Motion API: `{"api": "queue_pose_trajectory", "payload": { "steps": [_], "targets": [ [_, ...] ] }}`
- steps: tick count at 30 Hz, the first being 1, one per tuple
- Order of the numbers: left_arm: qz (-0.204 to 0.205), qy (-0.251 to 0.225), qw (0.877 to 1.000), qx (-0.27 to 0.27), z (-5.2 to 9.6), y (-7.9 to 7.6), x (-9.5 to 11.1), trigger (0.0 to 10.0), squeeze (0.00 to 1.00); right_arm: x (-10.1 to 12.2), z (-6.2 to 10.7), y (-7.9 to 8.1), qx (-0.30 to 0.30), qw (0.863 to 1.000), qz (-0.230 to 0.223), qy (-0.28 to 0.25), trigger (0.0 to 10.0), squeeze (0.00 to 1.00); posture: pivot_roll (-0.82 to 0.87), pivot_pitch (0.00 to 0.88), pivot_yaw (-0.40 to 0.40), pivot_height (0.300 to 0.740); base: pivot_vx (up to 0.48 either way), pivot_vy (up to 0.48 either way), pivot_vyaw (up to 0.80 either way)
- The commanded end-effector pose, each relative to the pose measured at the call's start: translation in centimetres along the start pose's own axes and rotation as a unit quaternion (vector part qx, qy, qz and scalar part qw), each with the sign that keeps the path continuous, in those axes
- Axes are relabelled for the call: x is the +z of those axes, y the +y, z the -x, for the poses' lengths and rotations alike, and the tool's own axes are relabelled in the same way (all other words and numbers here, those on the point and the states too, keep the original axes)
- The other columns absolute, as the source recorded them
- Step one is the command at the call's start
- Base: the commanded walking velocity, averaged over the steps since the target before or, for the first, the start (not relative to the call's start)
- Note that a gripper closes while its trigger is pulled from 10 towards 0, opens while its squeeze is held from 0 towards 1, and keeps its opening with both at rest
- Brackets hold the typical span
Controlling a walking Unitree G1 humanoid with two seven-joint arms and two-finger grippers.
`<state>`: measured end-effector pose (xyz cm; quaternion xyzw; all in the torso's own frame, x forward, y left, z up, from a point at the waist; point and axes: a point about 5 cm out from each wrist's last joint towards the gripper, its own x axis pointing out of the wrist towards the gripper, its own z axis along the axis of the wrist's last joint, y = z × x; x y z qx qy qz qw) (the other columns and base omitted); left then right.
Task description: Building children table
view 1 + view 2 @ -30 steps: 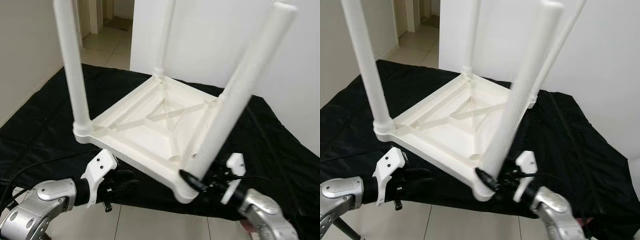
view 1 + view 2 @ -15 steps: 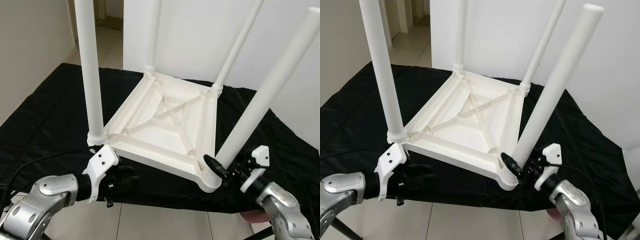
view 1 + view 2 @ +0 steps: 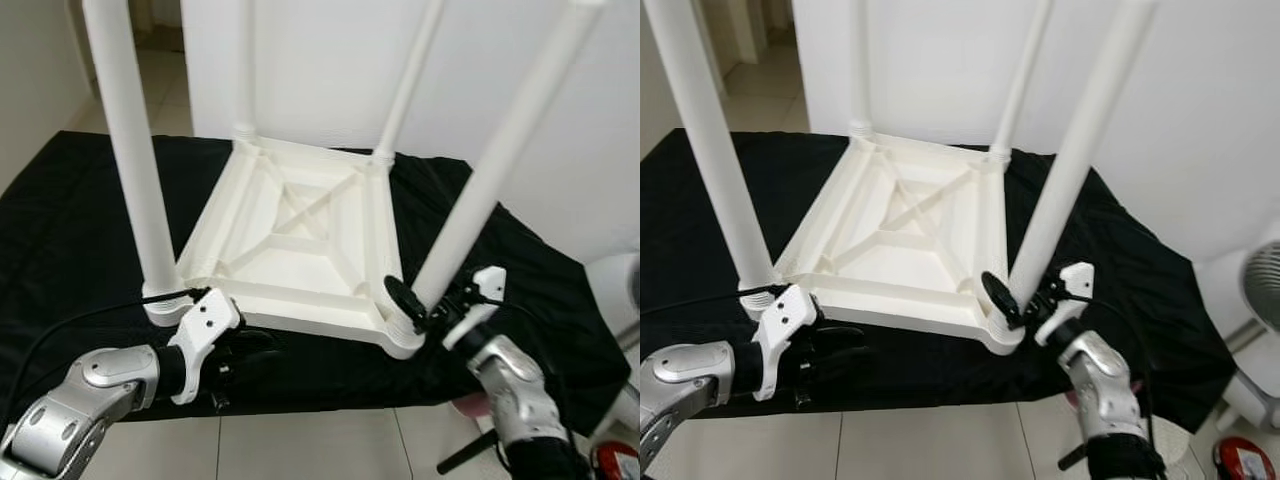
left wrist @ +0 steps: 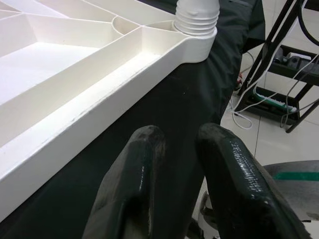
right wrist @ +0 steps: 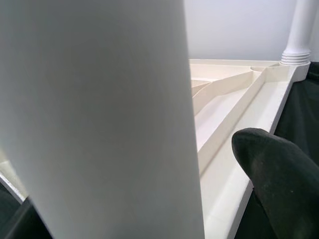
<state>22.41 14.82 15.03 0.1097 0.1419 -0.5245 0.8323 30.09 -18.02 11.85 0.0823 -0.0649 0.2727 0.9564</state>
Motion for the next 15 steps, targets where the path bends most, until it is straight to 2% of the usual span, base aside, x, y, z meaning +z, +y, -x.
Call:
{"api": "queue_pose_trajectory", "payload": {
  "steps": [1,7,12,15],
  "targets": [
    [0.005,0.003,1.0,-0.021,-0.2,-0.4,-0.2,10.0,0.0,0.2,-1.7,0.6,0.01,1.0,0.009,-0.007,10.0,0.0,0.01,0.0,-0.081,0.74,0.0,0.0,0.0],
    [0.02,-0.012,0.999,-0.023,-0.3,-0.8,0.0,10.0,0.0,0.4,-2.4,1.1,0.03,0.999,0.02,-0.011,10.0,0.0,0.01,0.0,-0.09,0.74,0.0,0.0,0.0],
    [0.028,-0.014,0.999,-0.02,-0.2,-1.3,-0.1,10.0,0.0,0.8,-0.3,0.7,0.036,0.999,0.036,-0.013,10.0,0.0,0.02,0.0,-0.103,0.74,0.0,0.0,0.0],
    [0.03,-0.016,0.999,-0.021,-0.2,-1.3,0.0,10.0,0.0,0.8,0.1,0.6,0.036,0.998,0.042,-0.012,10.0,0.0,0.02,0.0,-0.103,0.74,0.0,0.0,0.0]
  ]
}}
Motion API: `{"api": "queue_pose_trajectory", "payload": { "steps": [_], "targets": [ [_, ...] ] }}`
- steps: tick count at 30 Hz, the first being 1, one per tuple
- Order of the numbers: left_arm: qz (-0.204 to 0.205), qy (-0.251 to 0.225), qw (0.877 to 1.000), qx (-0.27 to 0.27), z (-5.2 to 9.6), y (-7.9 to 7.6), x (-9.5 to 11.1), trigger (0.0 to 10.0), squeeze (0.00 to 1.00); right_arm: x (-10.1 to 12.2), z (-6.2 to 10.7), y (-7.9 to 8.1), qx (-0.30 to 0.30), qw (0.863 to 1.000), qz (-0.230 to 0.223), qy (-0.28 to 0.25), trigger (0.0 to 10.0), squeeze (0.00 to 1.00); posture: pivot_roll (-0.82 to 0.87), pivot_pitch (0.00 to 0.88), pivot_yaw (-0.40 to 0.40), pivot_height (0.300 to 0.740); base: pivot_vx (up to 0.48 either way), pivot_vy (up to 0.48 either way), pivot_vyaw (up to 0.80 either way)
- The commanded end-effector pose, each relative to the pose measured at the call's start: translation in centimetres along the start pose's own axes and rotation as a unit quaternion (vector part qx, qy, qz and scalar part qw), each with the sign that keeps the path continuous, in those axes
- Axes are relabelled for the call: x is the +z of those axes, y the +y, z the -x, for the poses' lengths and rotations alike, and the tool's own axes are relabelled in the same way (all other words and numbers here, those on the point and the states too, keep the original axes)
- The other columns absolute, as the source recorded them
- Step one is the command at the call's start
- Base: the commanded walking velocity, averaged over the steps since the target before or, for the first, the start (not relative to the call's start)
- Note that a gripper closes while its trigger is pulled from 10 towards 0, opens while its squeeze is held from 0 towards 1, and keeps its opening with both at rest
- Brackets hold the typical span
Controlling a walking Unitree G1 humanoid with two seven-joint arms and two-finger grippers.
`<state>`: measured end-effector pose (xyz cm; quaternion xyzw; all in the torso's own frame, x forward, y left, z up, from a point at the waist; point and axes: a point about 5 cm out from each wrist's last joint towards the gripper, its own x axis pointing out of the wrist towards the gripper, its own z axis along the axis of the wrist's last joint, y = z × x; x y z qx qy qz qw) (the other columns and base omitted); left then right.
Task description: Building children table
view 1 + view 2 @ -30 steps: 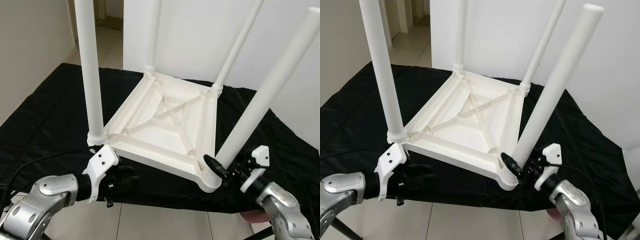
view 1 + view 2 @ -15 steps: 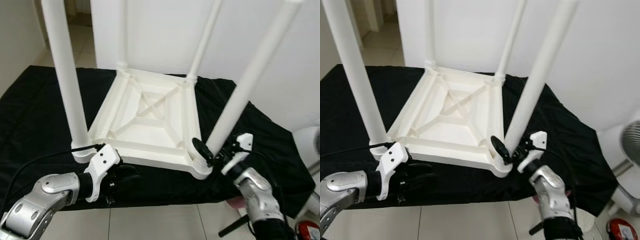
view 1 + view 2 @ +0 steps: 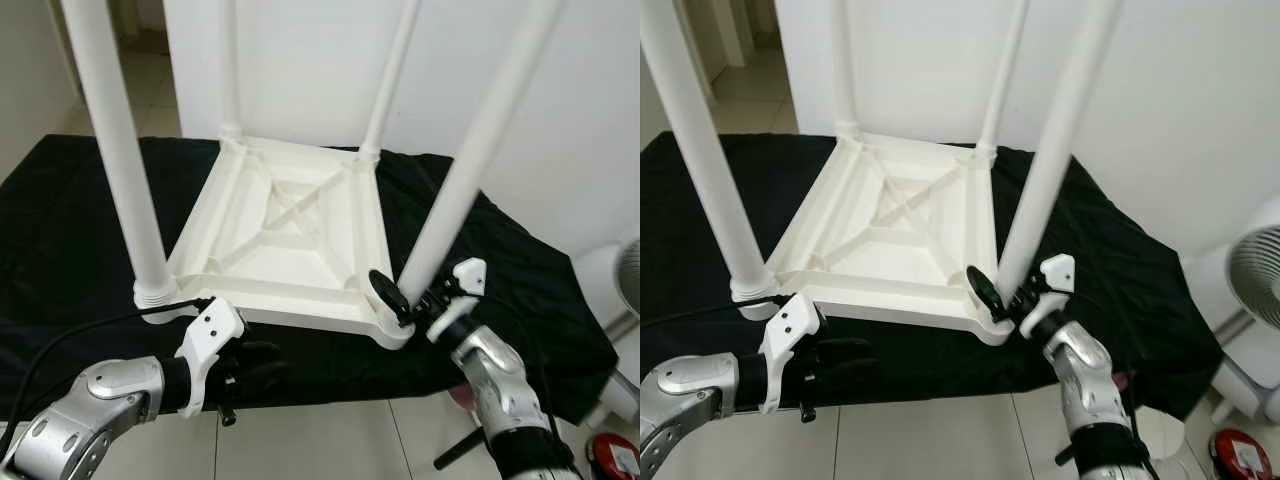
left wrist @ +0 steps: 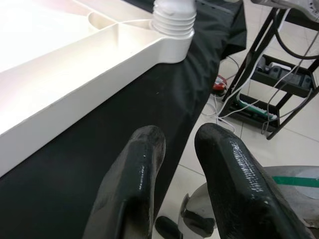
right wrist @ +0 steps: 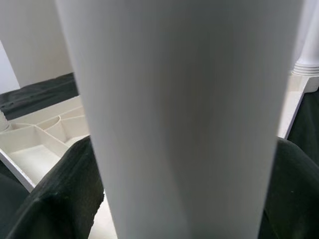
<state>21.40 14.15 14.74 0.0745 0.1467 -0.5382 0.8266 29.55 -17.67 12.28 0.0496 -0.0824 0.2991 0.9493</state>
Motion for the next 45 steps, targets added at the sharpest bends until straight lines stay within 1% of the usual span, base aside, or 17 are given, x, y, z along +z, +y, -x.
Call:
{"api": "queue_pose_trajectory", "payload": {
  "steps": [1,3,4,7,11,14,20,24,26,28,30,32,33,36,38,40,45],
  "targets": [
    [0.0,-0.001,1.0,-0.001,0.0,-0.1,0.1,10.0,0.0,0.4,-0.1,-0.1,0.005,1.0,0.008,-0.006,10.0,0.0,0.02,0.0,-0.103,0.74,0.0,0.0,0.0],
    [-0.002,-0.002,1.0,-0.002,-0.1,0.0,0.2,10.0,0.0,0.9,1.3,-0.6,-0.009,1.0,0.012,-0.009,10.0,0.0,0.01,0.0,-0.099,0.74,0.0,0.0,0.0],
    [-0.002,-0.002,1.0,-0.002,-0.1,0.0,0.2,10.0,0.0,0.9,1.3,-0.6,-0.009,1.0,0.012,-0.009,10.0,0.0,0.01,0.0,-0.099,0.74,0.0,0.0,0.0],
    [0.0,-0.001,1.0,-0.009,-0.2,0.1,0.3,10.0,0.0,1.6,3.1,-0.9,-0.027,0.999,0.019,-0.014,10.0,0.0,0.0,0.0,-0.086,0.74,0.0,0.0,0.0],
    [0.005,0.0,1.0,-0.014,-0.3,-0.1,0.2,10.0,0.0,2.2,3.9,-0.8,-0.031,0.999,0.024,-0.016,10.0,0.0,0.0,0.0,-0.082,0.74,0.0,0.0,0.0],
    [0.011,-0.014,1.0,-0.021,-1.1,-0.9,0.6,10.0,0.0,2.6,4.9,-0.7,-0.031,0.999,0.031,-0.015,10.0,0.0,-0.01,0.0,-0.072,0.74,0.0,0.0,0.0],
    [0.012,-0.017,1.0,-0.015,-1.9,-1.5,0.7,10.0,0.0,2.8,5.3,-0.5,-0.031,0.999,0.029,-0.014,10.0,0.0,-0.01,0.0,-0.065,0.74,0.0,0.0,0.0],
    [0.009,-0.041,0.999,0.031,-3.0,-1.4,1.5,10.0,0.0,3.0,5.5,-0.1,-0.03,0.999,0.027,-0.014,10.0,0.0,-0.01,0.0,-0.064,0.74,0.0,0.0,0.0],
    [-0.016,-0.051,0.997,0.051,-3.6,-1.3,2.0,10.0,0.0,3.0,5.5,0.2,-0.028,0.999,0.023,-0.013,10.0,0.0,-0.01,0.0,-0.063,0.74,0.0,0.0,0.0],
    [-0.024,-0.05,0.996,0.064,-3.9,-1.2,2.0,10.0,0.0,2.9,5.4,0.3,-0.027,0.999,0.022,-0.012,10.0,0.0,-0.01,0.0,-0.063,0.74,0.0,0.0,0.0],
    [-0.052,-0.06,0.994,0.08,-4.4,-0.9,2.3,10.0,0.0,2.9,5.3,0.5,-0.025,0.999,0.021,-0.011,10.0,0.0,-0.01,0.0,-0.063,0.74,0.0,0.0,0.0],
    [-0.058,-0.063,0.993,0.083,-4.5,-0.8,2.3,10.0,0.0,2.9,5.3,0.6,-0.025,0.999,0.021,-0.011,10.0,0.0,-0.01,0.0,-0.063,0.74,0.0,0.0,0.0],
    [-0.037,-0.067,0.993,0.09,-4.7,-0.7,2.4,10.0,1.0,2.9,5.2,0.6,-0.025,0.999,0.02,-0.011,10.0,0.0,-0.01,0.0,-0.062,0.74,0.0,0.0,0.0],
    [-0.039,-0.055,0.992,0.109,-5.3,-0.5,2.5,10.0,1.0,2.9,5.2,0.7,-0.024,0.999,0.019,-0.009,10.0,0.0,-0.01,0.0,-0.064,0.74,0.0,0.0,0.0],
    [-0.06,-0.039,0.99,0.124,-6.0,-0.2,2.5,10.0,1.0,2.9,5.1,0.7,-0.024,1.0,0.017,-0.009,10.0,0.0,-0.01,0.0,-0.065,0.74,0.0,0.0,0.0],
    [-0.06,-0.039,0.99,0.124,-6.0,-0.2,2.5,10.0,1.0,2.9,5.1,0.7,-0.024,1.0,0.017,-0.009,10.0,0.0,-0.01,0.0,-0.065,0.74,0.0,0.0,0.0],
    [-0.091,-0.013,0.987,0.134,-7.2,0.1,2.3,10.0,1.0,2.9,5.0,0.7,-0.025,1.0,0.018,-0.007,10.0,0.0,-0.01,0.0,-0.066,0.74,0.0,0.0,0.0]
  ]
}}
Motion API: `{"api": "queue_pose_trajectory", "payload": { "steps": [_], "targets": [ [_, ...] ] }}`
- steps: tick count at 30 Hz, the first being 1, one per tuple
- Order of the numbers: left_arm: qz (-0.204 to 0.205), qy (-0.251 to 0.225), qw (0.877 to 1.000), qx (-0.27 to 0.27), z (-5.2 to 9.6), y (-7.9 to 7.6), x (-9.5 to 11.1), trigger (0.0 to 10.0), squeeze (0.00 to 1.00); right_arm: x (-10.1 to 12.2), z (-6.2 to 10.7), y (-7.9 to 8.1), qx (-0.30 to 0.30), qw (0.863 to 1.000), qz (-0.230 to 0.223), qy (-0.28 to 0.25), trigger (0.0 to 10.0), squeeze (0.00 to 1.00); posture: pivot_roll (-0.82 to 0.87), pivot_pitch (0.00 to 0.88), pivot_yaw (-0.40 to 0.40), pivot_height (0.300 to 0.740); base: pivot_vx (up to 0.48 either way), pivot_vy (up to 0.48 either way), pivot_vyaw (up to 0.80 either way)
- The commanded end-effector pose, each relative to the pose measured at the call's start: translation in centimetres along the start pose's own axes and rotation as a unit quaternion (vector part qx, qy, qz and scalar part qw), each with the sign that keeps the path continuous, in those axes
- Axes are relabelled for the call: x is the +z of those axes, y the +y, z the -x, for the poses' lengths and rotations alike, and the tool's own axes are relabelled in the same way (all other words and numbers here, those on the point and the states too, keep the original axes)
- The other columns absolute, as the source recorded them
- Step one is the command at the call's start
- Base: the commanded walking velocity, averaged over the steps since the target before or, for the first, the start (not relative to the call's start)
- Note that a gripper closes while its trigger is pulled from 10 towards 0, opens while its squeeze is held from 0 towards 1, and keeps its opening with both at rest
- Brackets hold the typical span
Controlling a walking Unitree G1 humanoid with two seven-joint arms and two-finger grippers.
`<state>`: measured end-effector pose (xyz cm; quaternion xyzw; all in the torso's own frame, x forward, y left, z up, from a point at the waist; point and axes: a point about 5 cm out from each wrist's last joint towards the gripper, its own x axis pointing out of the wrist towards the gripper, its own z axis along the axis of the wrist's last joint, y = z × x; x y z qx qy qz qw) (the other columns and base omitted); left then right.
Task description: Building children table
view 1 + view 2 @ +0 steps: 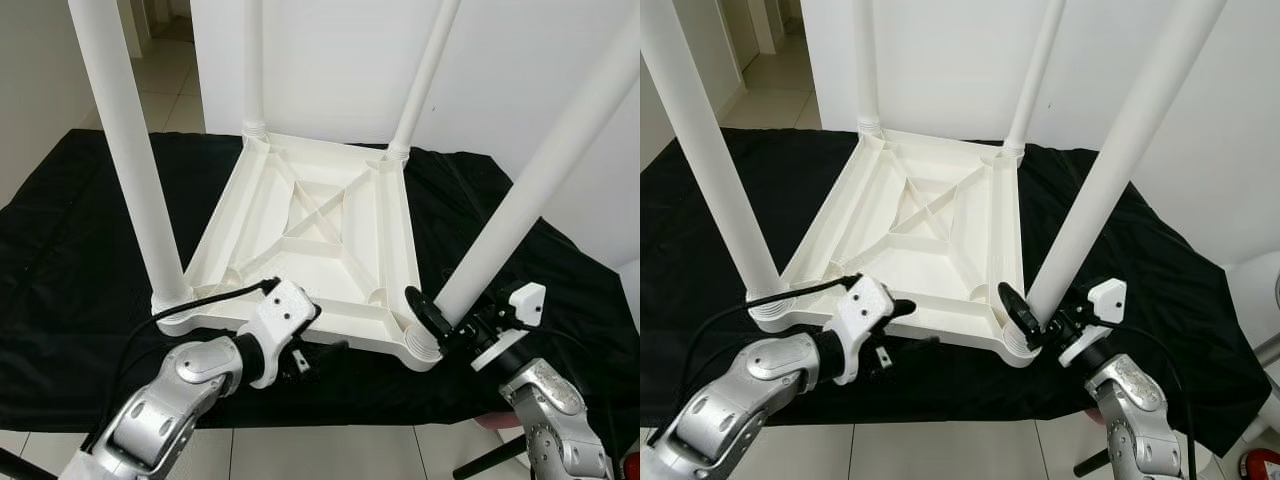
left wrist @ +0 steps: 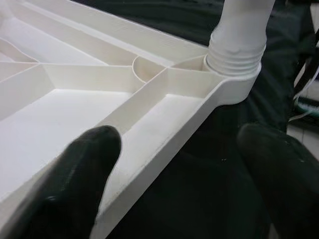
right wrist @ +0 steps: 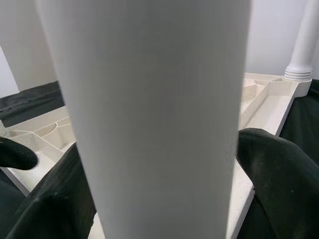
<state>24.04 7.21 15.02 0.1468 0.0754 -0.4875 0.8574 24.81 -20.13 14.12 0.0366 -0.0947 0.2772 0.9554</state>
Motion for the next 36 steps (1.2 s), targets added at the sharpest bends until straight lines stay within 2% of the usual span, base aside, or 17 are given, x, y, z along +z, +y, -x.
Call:
{"api": "queue_pose_trajectory", "payload": {
  "steps": [1,3,5,6,7,8,13,19,25,36],
  "targets": [
    [-0.015,0.02,0.998,0.059,-0.6,0.4,-0.5,10.0,1.0,0.1,0.1,-0.1,-0.004,1.0,0.0,0.002,10.0,0.0,-0.01,0.0,-0.066,0.74,0.0,0.0,0.0],
    [-0.015,0.02,0.998,0.059,-0.6,0.4,-0.5,10.0,1.0,0.1,0.1,-0.1,-0.004,1.0,0.0,0.002,10.0,0.0,-0.01,0.0,-0.066,0.74,0.0,0.0,0.0],
    [-0.044,0.048,0.996,0.068,-1.3,0.5,-1.2,10.0,1.0,0.2,0.1,-0.1,-0.005,1.0,0.001,0.002,10.0,0.0,-0.02,0.0,-0.064,0.74,0.0,0.0,0.0],
    [-0.045,0.059,0.994,0.076,-1.7,0.7,-1.5,10.0,0.46,0.2,0.1,-0.1,-0.007,1.0,0.002,0.002,10.0,0.0,-0.02,0.0,-0.062,0.74,0.0,0.0,0.0],
    [-0.045,0.059,0.994,0.076,-1.7,0.7,-1.5,10.0,0.46,0.2,0.1,-0.1,-0.007,1.0,0.002,0.002,10.0,0.0,-0.02,0.0,-0.062,0.74,0.0,0.0,0.0],
    [-0.048,0.065,0.994,0.077,-2.0,0.8,-1.6,10.0,0.0,0.3,0.0,-0.2,-0.008,1.0,0.002,0.002,10.0,0.0,-0.02,0.0,-0.062,0.74,0.0,0.0,0.0],
    [-0.05,0.075,0.993,0.074,-2.6,0.7,-1.9,10.0,0.0,0.3,0.1,-0.1,-0.011,1.0,0.002,0.001,10.0,0.0,-0.03,0.0,-0.053,0.74,0.0,0.0,0.0],
    [-0.028,0.083,0.991,0.099,-3.1,1.4,-2.0,10.0,0.0,0.3,0.2,-0.1,-0.017,1.0,0.002,-0.001,10.0,0.0,-0.03,0.0,-0.046,0.74,0.0,0.0,0.0],
    [-0.056,0.111,0.987,0.102,-4.1,2.2,-2.5,10.0,0.0,0.2,-0.1,0.0,-0.022,1.0,0.001,-0.004,10.0,0.0,-0.03,0.0,-0.035,0.74,0.0,0.0,0.0],
    [-0.057,0.154,0.983,0.082,-4.0,2.9,-3.8,10.0,0.0,0.2,0.1,0.0,-0.027,1.0,0.005,-0.005,10.0,0.0,-0.04,0.0,-0.024,0.74,0.0,0.0,0.0]
  ]
}}
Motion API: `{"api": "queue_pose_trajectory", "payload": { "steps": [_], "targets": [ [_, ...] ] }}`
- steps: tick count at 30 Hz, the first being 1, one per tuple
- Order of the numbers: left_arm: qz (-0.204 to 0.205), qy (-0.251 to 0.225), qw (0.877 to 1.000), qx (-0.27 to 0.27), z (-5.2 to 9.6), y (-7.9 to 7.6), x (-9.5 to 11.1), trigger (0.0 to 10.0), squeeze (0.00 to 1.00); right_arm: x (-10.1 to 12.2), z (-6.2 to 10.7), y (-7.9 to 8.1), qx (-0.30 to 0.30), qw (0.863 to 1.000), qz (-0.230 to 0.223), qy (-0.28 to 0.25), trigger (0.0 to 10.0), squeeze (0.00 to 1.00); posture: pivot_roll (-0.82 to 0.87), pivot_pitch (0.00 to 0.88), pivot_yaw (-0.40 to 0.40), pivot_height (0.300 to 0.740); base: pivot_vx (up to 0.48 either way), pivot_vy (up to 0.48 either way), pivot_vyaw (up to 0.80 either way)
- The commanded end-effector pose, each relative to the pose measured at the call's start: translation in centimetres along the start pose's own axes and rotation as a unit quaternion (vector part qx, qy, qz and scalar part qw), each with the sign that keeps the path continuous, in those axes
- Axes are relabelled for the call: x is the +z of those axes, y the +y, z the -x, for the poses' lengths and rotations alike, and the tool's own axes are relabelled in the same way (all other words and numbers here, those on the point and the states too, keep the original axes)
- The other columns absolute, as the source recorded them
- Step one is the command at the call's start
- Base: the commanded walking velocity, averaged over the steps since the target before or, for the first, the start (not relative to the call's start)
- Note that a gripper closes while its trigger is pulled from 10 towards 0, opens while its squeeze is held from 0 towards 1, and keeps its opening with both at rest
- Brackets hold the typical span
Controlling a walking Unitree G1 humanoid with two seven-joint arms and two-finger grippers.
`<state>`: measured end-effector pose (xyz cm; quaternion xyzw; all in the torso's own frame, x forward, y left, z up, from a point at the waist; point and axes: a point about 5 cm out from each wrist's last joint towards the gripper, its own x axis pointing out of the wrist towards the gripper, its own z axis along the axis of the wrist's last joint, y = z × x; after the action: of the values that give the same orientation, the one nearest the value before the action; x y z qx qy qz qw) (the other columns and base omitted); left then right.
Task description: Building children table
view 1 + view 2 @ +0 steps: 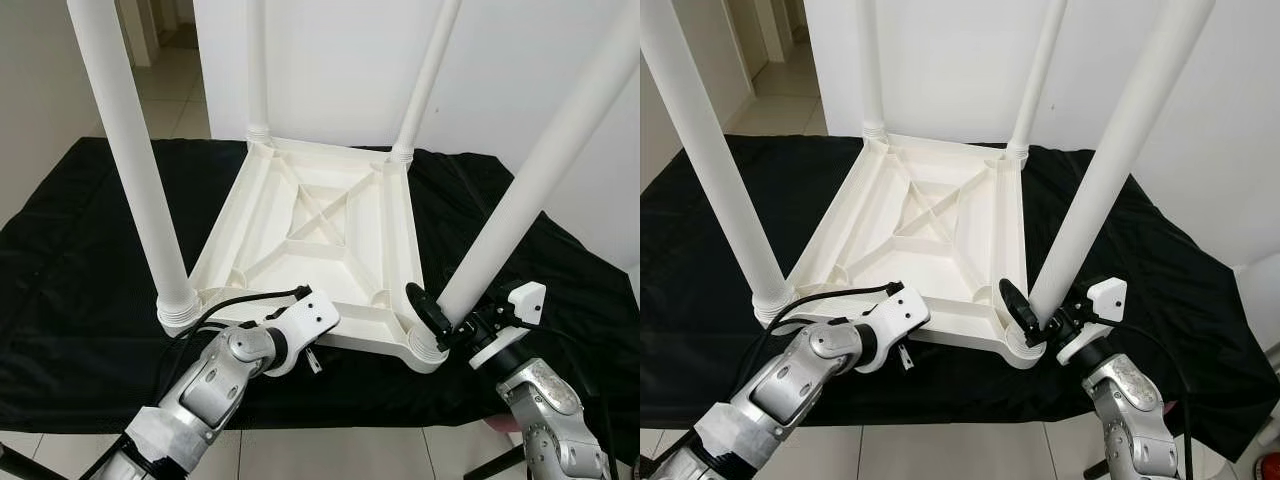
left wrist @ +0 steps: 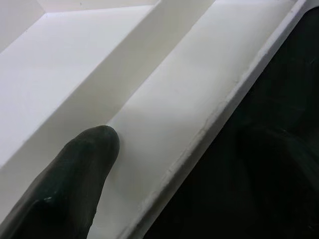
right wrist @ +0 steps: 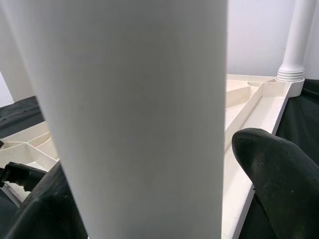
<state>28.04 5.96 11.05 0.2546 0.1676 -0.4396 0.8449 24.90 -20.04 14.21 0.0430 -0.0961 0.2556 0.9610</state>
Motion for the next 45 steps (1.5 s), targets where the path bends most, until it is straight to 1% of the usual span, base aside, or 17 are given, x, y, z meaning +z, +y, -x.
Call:
{"api": "queue_pose_trajectory", "payload": {
  "steps": [1,2,3,6,15,18,27,33,35,36,37,38,39,40,41,42,45],
  "targets": [
    [0.013,0.022,0.998,0.058,0.1,1.2,-0.7,6.5,0.0,0.2,0.3,-0.1,-0.007,1.0,0.009,-0.002,10.0,0.0,-0.04,0.0,-0.023,0.74,0.0,0.0,0.0],
    [0.013,0.022,0.998,0.058,0.1,1.2,-0.7,6.5,0.0,0.2,0.3,-0.1,-0.007,1.0,0.009,-0.002,10.0,0.0,-0.04,0.0,-0.023,0.74,0.0,0.0,0.0],
    [0.024,0.021,0.997,0.068,0.2,1.6,-0.7,0.0,0.0,0.2,0.3,-0.1,-0.007,1.0,0.01,-0.002,10.0,0.0,-0.04,0.0,-0.021,0.74,0.0,0.0,0.0],
    [0.034,0.02,0.996,0.08,0.4,2.0,-0.8,0.0,0.0,0.2,0.5,-0.1,-0.009,1.0,0.011,-0.001,10.0,0.0,-0.04,0.0,-0.022,0.74,0.0,0.0,0.0],
    [0.037,0.027,0.996,0.075,0.8,1.8,-1.4,0.0,0.0,0.0,0.6,-0.2,-0.008,1.0,0.011,0.004,10.0,0.0,-0.04,0.0,-0.029,0.74,0.0,0.0,0.0],
    [0.048,0.034,0.995,0.083,1.1,1.8,-1.8,0.0,0.0,0.0,0.5,-0.2,-0.006,1.0,0.01,0.006,10.0,0.0,-0.04,0.0,-0.034,0.74,0.0,0.0,0.0],
    [0.048,0.049,0.994,0.089,2.2,2.0,-2.8,0.0,0.0,-0.1,0.5,-0.2,-0.005,1.0,0.012,0.008,10.0,0.0,-0.04,0.0,-0.035,0.74,0.0,0.0,0.0],
    [0.039,0.051,0.994,0.091,2.8,2.3,-2.9,0.0,0.0,0.0,0.5,-0.4,-0.009,1.0,0.014,0.007,10.0,0.0,-0.03,0.0,-0.039,0.74,0.0,0.0,0.0],
    [0.016,0.05,0.996,0.077,3.1,2.3,-3.1,0.0,0.0,0.0,0.2,-0.7,-0.02,1.0,0.02,0.006,10.0,0.0,-0.03,0.0,-0.042,0.74,0.0,0.0,0.0],
    [0.002,0.045,0.997,0.066,3.2,2.2,-3.0,6.5,0.0,0.0,-0.1,-0.8,-0.024,0.999,0.024,0.006,10.0,0.0,-0.03,0.0,-0.039,0.74,0.0,0.0,0.0],
    [0.002,0.045,0.997,0.066,3.2,2.2,-3.0,6.5,0.0,0.0,-0.1,-0.8,-0.024,0.999,0.024,0.006,10.0,0.0,-0.03,0.0,-0.039,0.74,0.0,0.0,0.0],
    [-0.01,0.031,0.999,0.043,3.3,1.9,-2.7,10.0,0.0,-0.1,-0.4,-1.0,-0.032,0.999,0.026,0.008,10.0,0.0,-0.03,0.0,-0.041,0.74,0.0,0.0,0.0],
    [-0.01,0.031,0.999,0.043,3.3,1.9,-2.7,10.0,0.0,-0.1,-0.4,-1.0,-0.032,0.999,0.026,0.008,10.0,0.0,-0.03,0.0,-0.041,0.74,0.0,0.0,0.0],
    [-0.011,0.022,0.999,0.027,3.3,1.6,-2.5,10.0,1.0,-0.2,-0.6,-1.2,-0.035,0.999,0.023,0.01,10.0,0.0,-0.04,0.0,-0.041,0.74,0.0,0.0,0.0],
    [-0.011,0.022,0.999,0.027,3.3,1.6,-2.5,10.0,1.0,-0.2,-0.6,-1.2,-0.035,0.999,0.023,0.01,10.0,0.0,-0.04,0.0,-0.041,0.74,0.0,0.0,0.0],
    [0.0,0.005,1.0,-0.004,3.5,1.1,-2.1,10.0,1.0,-0.2,-0.7,-1.5,-0.041,0.999,0.026,0.011,10.0,0.0,-0.04,0.0,-0.043,0.74,0.0,0.0,0.0],
    [0.002,-0.008,1.0,-0.023,3.6,0.7,-1.7,10.0,1.0,-0.2,-0.8,-1.6,-0.042,0.999,0.028,0.014,10.0,0.0,-0.04,0.0,-0.042,0.74,0.0,0.0,0.0]
  ]
}}
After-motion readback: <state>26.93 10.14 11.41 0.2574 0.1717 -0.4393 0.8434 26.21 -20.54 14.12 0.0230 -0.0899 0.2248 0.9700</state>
